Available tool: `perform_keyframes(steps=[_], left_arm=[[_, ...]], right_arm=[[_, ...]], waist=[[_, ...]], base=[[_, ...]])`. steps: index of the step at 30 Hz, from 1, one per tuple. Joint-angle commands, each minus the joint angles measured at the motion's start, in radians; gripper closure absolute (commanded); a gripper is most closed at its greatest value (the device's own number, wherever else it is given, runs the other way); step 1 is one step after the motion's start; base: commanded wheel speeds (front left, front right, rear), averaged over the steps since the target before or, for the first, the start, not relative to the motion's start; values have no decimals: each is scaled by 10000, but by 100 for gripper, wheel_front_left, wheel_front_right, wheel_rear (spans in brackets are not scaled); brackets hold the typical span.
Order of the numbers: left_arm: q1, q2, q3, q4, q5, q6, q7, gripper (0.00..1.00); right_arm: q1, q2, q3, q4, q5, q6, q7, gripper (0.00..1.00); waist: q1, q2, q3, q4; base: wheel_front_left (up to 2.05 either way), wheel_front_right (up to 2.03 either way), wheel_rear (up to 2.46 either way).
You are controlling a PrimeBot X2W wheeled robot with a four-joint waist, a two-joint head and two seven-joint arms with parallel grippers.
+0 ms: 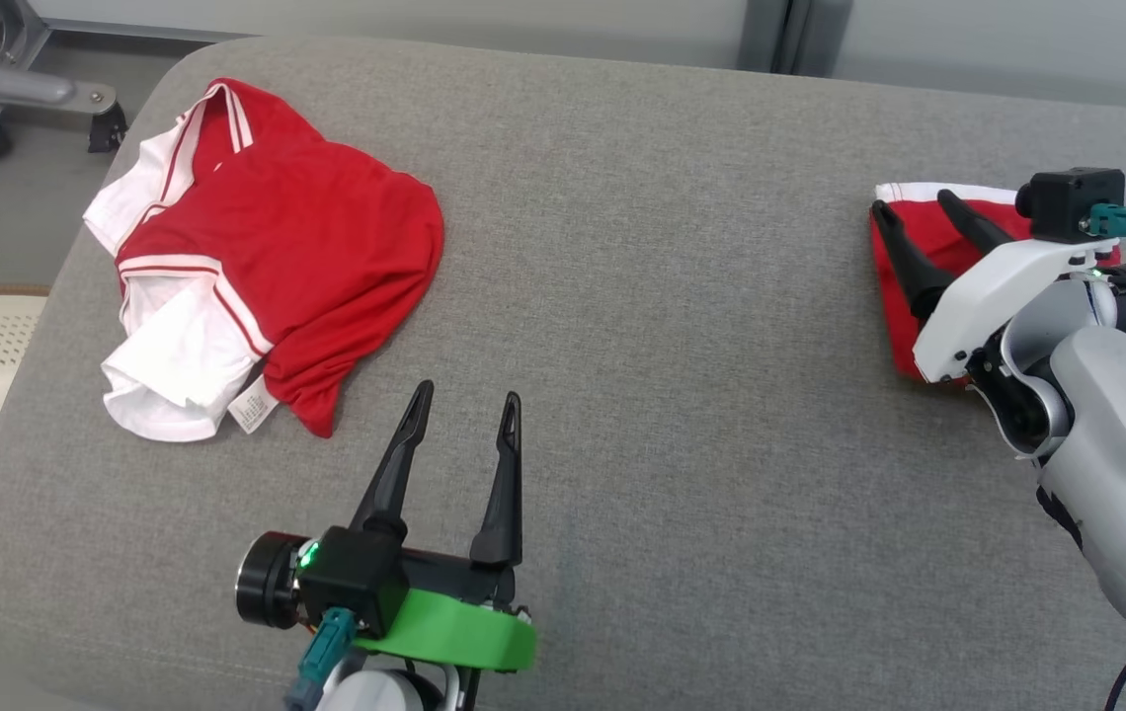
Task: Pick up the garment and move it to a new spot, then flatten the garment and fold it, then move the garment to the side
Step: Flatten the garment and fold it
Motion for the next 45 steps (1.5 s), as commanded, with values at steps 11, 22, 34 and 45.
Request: perform_keyframes(steps=[11, 22, 34, 45], left_arm=[[306, 21, 205, -166, 121, -58, 2, 0], [1011, 23, 828, -24, 81, -38, 2, 0], [2413, 25, 2069, 187, 243, -518, 3, 0], [2849, 23, 2306, 393, 395, -641, 3, 0]], right_arm=[[1974, -1848, -1575, -1936, 329, -14, -303, 0], [4726, -1586, -3046, -2759, 312, -11, -1238, 0], [6549, 203, -3165, -3972, -1962, -11, -2153, 0], [8096, 1835, -3685, -5828, -4122, -11, -2153, 0]], waist=[[0, 0, -291, -680], [0, 0, -1095, -1156], [0, 0, -2313, -2225], [0, 0, -2649, -2668]], base=[[0, 0, 0], [0, 0, 0], [0, 0, 0], [0, 0, 0]])
